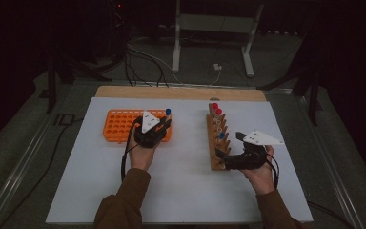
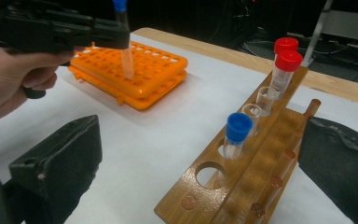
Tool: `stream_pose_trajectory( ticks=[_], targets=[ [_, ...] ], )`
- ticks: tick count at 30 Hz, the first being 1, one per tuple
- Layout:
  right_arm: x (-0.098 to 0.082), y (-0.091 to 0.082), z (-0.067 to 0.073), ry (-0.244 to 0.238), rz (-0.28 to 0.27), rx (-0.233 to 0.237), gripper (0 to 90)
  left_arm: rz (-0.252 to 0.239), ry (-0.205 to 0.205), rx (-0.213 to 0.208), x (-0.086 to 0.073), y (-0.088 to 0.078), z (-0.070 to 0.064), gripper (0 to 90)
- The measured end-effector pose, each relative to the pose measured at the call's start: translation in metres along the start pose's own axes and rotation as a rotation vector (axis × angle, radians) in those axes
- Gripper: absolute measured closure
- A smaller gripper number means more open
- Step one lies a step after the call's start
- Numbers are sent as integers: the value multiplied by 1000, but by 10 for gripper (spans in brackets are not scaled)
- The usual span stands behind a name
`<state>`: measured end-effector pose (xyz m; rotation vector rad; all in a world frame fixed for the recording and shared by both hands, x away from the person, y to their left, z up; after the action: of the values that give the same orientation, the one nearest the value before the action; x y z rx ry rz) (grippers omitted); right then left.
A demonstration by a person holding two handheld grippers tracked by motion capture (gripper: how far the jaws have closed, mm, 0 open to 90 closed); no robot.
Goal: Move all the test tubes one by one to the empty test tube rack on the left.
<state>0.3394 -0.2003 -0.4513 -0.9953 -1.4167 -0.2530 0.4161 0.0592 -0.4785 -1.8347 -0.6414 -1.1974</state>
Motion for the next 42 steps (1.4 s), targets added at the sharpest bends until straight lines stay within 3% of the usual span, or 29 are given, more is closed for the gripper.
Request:
stream_pose_trajectory(
  ticks=[11,18,22,31,35,37,38,40,41,42],
  targets=[
    [0,-2,0,0,-4,1,2,36,-34,37,-10,14,11,764],
    [-2,-2,0,-3,-2,5,2,111,-38,55,-30,23,18,764],
    [-2,-1,0,1,2,7,3,122,-55,54,-36,23,22,764],
    [-2,2,4,-7,10,15,3,166,-23,58,-41,25,20,765],
    [-2,2,3,-8,11,15,3,175,-30,55,-43,25,21,755],
    [-2,2,3,-9,14,17,3,176,-41,53,-43,25,21,671],
    [-2,2,3,-9,14,17,3,176,-46,55,-43,24,21,671],
    [-3,4,3,-11,21,16,3,164,-62,53,-42,23,21,546],
    [-3,4,3,-11,21,16,3,159,-71,53,-40,22,21,546],
    [-3,5,3,-9,24,13,3,150,-84,51,-39,20,21,454]
  ],
)
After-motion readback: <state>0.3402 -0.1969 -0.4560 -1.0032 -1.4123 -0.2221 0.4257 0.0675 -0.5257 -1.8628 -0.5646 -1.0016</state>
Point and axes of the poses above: each handheld gripper's, and its own axes: y roughly forward along the jaws, x roughly out of its top, z roughly to its left, the point moved 6 cm from there along y, roughly forward along the jaws, and after that the axes turned 14 degrees about -y, right-handed, at the moved point
